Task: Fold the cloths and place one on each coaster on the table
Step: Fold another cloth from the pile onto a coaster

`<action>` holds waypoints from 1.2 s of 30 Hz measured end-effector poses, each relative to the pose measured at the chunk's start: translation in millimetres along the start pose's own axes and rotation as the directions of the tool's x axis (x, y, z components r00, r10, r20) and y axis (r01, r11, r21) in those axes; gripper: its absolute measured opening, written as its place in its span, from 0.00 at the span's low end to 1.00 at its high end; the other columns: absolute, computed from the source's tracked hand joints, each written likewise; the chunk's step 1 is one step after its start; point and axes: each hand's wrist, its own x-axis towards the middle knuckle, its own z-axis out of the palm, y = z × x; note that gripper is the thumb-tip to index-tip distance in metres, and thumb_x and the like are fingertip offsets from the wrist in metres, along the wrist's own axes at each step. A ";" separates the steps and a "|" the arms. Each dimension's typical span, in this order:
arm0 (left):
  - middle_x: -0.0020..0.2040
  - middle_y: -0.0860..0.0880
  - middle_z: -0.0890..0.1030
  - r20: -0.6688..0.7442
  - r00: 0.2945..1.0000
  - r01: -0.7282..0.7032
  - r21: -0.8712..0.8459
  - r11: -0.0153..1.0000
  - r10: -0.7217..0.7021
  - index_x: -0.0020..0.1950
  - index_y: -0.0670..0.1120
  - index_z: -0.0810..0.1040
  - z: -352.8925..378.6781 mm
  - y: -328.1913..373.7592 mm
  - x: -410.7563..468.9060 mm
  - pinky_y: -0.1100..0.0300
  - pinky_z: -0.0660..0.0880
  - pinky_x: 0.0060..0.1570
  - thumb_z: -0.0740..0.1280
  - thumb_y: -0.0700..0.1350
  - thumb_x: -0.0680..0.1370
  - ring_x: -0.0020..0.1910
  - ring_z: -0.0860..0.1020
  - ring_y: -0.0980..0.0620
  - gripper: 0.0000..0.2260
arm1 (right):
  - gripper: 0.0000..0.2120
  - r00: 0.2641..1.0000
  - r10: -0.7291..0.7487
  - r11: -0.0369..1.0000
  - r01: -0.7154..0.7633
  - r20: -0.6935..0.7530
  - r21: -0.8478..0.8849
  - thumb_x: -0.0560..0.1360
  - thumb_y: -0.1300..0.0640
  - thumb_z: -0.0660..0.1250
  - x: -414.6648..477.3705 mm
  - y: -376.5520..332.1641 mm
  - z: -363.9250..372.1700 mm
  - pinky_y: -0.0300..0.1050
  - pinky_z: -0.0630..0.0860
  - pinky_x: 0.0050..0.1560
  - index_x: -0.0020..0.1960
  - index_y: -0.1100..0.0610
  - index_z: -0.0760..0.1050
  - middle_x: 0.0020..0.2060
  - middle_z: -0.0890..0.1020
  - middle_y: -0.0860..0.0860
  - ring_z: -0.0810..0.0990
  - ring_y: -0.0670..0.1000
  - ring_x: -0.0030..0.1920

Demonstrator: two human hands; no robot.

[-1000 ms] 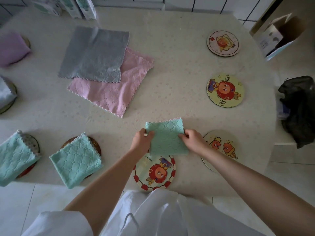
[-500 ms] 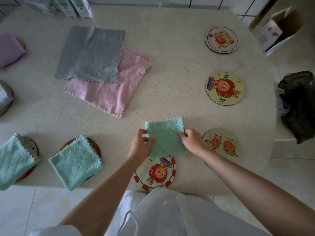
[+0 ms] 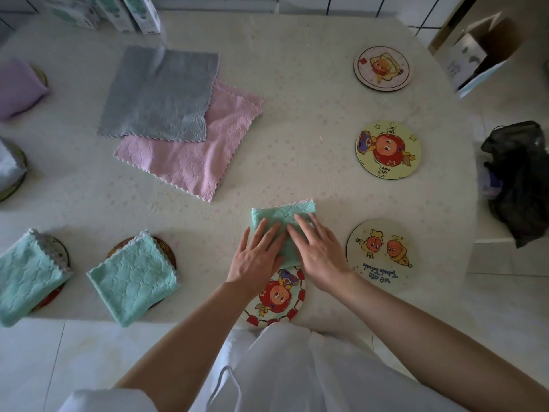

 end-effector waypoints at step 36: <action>0.51 0.43 0.82 0.626 0.631 0.544 -0.778 -0.313 -0.459 0.53 0.40 0.78 -64.5 -8.9 5.9 0.51 0.79 0.52 0.69 0.39 0.75 0.50 0.82 0.46 0.08 | 0.14 0.766 0.394 0.284 -0.628 0.508 0.725 0.73 0.49 0.69 -14.6 18.9 -37.4 0.42 0.73 0.40 0.50 0.59 0.78 0.45 0.81 0.54 0.77 0.49 0.41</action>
